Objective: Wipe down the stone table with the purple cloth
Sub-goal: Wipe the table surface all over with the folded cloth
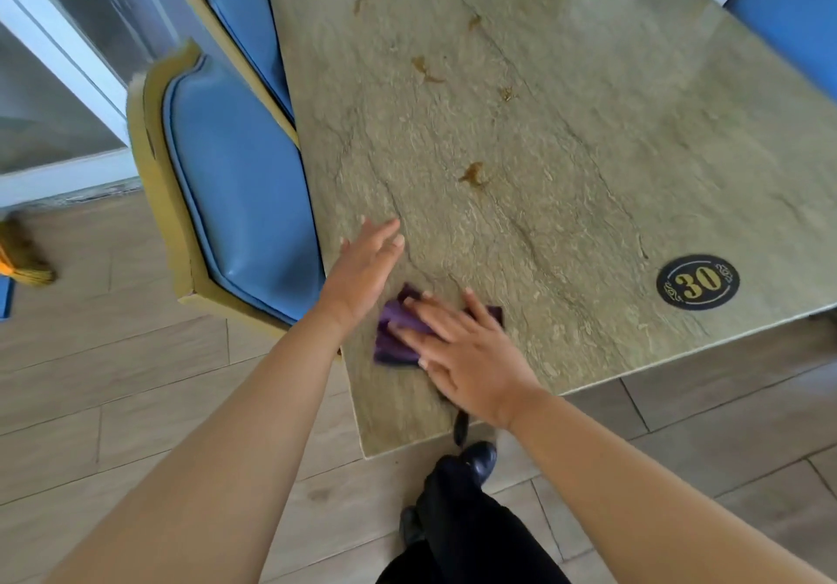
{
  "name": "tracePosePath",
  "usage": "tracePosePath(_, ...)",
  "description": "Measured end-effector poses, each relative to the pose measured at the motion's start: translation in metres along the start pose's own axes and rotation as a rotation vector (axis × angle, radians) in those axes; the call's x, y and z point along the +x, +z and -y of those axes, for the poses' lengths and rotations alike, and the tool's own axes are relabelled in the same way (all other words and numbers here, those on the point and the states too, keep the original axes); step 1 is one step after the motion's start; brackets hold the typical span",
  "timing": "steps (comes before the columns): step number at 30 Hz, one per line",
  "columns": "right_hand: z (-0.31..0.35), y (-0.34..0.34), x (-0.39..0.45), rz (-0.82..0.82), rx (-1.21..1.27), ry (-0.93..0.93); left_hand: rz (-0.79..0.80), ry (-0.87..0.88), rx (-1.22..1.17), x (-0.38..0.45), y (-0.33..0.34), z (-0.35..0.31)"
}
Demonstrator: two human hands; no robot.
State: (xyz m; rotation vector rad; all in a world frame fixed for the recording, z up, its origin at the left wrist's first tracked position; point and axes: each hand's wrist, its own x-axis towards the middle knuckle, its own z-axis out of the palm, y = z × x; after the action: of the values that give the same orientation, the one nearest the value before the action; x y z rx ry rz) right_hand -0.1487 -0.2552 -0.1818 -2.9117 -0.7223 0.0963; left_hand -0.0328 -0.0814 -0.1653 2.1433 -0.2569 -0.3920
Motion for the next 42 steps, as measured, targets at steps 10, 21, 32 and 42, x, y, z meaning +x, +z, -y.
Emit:
tracePosePath(10,-0.131,-0.023,0.133,-0.115,0.069,1.0,-0.1,0.185,0.652,0.119,-0.025,0.018)
tracePosePath(21,-0.139,-0.035,0.144,0.086,0.007,-0.087,-0.165,0.239,0.315,0.114,-0.029,0.017)
tracePosePath(32,-0.098,-0.024,0.181,-0.105,0.085,0.656,-0.191,0.233,0.282,0.114,-0.027,0.016)
tracePosePath(42,-0.04,-0.006,0.071,-0.158,0.066,0.782,0.122,-0.007,0.643,0.125,-0.022,-0.002)
